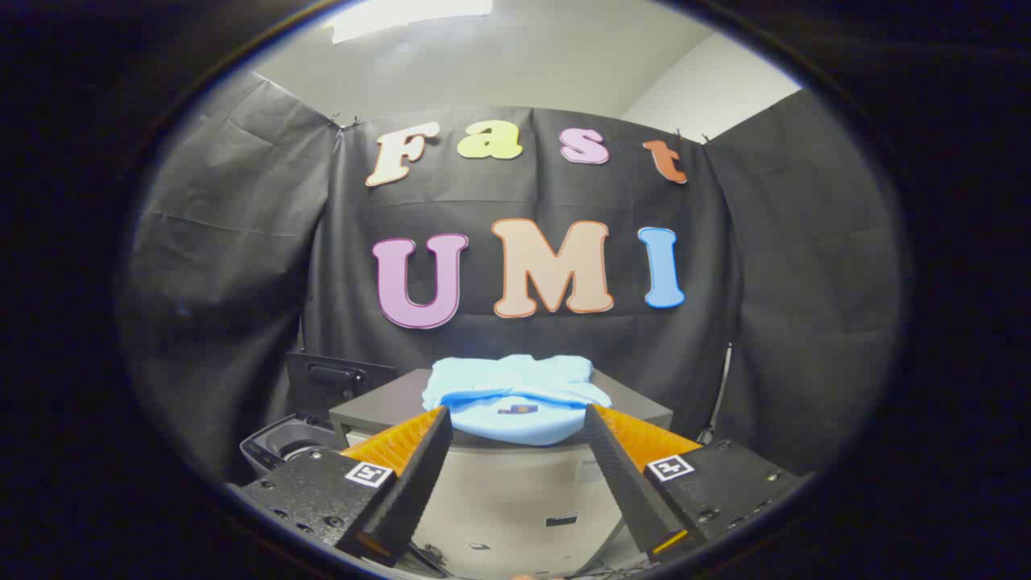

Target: Put the clothes into the washing machine and then close the washing machine lid.

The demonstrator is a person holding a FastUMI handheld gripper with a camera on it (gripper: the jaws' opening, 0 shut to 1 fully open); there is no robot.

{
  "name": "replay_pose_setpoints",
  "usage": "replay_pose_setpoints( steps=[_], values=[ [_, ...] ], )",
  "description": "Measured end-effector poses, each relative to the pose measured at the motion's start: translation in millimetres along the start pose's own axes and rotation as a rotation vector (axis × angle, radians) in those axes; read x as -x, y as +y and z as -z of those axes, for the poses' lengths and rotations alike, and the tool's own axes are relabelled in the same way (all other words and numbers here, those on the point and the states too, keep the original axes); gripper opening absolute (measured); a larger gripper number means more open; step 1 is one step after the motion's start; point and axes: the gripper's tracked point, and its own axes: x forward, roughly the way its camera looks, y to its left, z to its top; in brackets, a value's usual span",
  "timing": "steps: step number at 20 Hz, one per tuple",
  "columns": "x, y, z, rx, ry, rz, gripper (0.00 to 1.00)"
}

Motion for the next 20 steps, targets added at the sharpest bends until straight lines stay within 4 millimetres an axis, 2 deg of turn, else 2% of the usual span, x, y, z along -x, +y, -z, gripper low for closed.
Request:
replay_pose_setpoints(
  steps=[6, 8, 13, 20],
  values=[
    [-17.6, 19.0, -38.5, 0.026, -0.044, -0.073, 0.99],
    [-24.3, 22.9, -45.3, 0.028, -0.05, -0.101, 0.98],
    [-40.9, 28.0, -48.8, -0.029, -0.052, -0.14, 0.97],
    [-40.5, 19.6, -39.3, -0.029, -0.051, -0.134, 0.97]
  ],
)
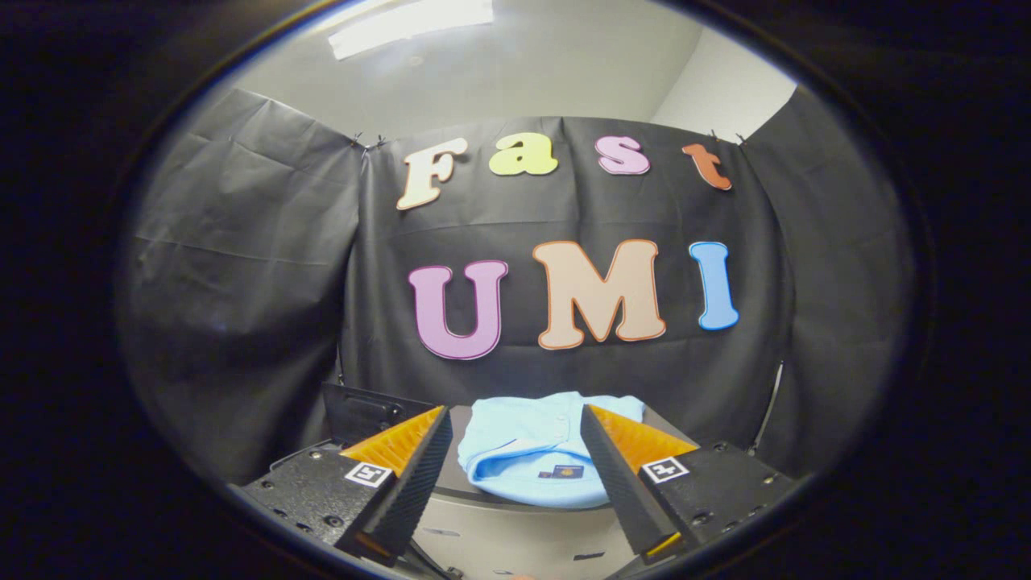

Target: Put the clothes into the washing machine and then close the washing machine lid.

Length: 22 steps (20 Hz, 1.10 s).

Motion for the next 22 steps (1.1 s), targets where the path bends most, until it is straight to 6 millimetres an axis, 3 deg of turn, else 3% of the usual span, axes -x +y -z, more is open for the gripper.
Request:
replay_pose_setpoints(
  steps=[16, 22],
  values=[
    [-5.1, 27.5, 11.2, -0.01, 0.016, -0.063, 0.97],
    [-8.4, 28.6, 12.9, -0.007, 0.021, -0.062, 0.97]
  ],
)
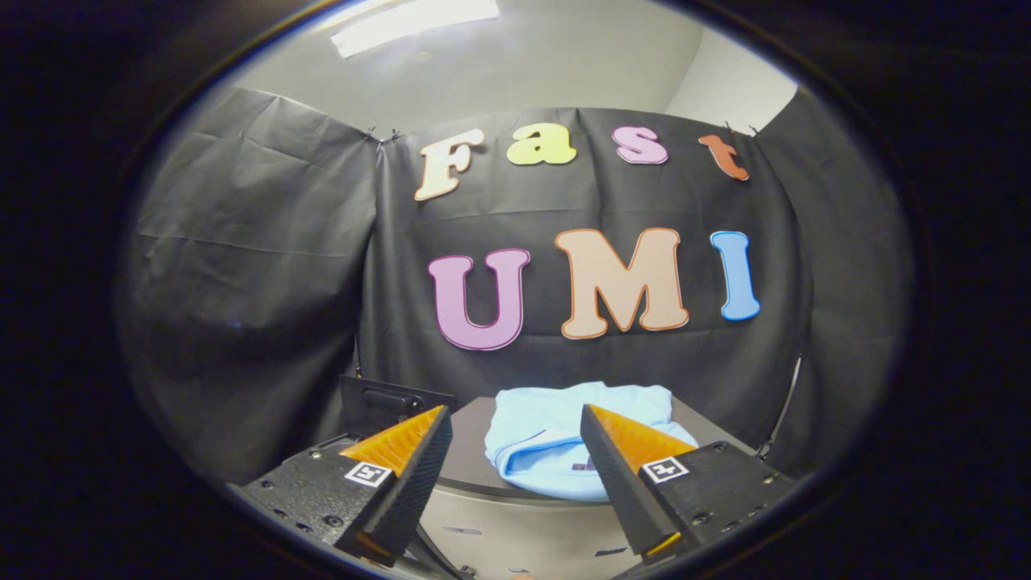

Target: Put the clothes into the washing machine and then close the washing machine lid.

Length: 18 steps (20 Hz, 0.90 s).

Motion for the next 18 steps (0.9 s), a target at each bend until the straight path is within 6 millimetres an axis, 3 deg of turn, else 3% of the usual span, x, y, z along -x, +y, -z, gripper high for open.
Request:
replay_pose_setpoints(
  steps=[7, 12, 18],
  values=[
    [-16.4, -6.9, 3.3, 0.017, 0.02, 0.035, 0.97],
    [-57.6, -26.3, 6.6, 0.031, 0.069, 0.1, 0.97],
    [-106.8, -39.6, 29.0, 0.026, 0.155, 0.133, 0.97]
  ],
)
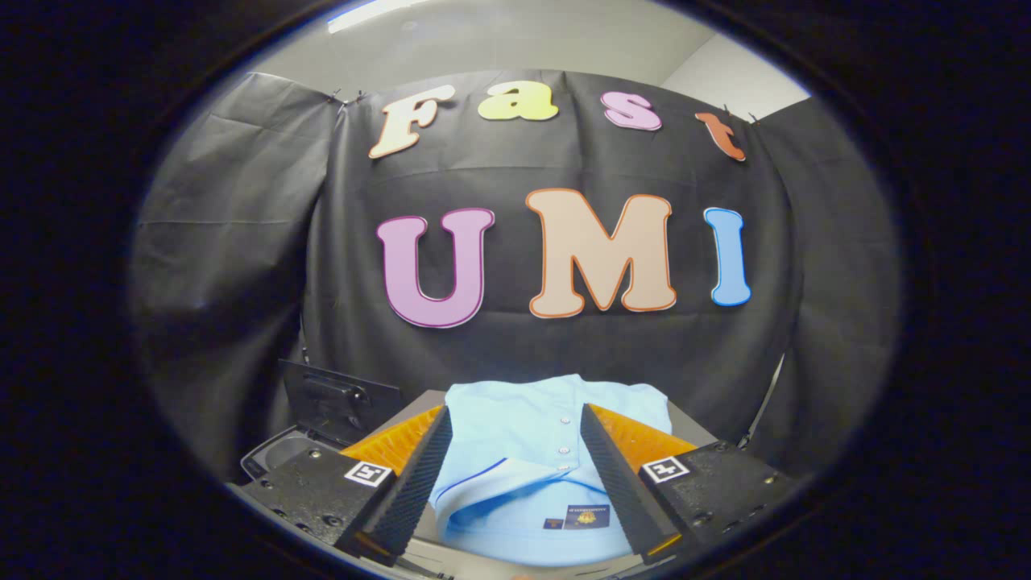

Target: Put the clothes into the washing machine and then close the washing machine lid.

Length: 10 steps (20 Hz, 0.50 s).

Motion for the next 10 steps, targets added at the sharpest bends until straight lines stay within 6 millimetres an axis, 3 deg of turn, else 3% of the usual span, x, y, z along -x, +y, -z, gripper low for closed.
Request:
replay_pose_setpoints(
  steps=[10],
  values=[
    [-61.1, -36.6, 53.8, 0.01, 0.316, 0.152, 0.97]
  ],
)
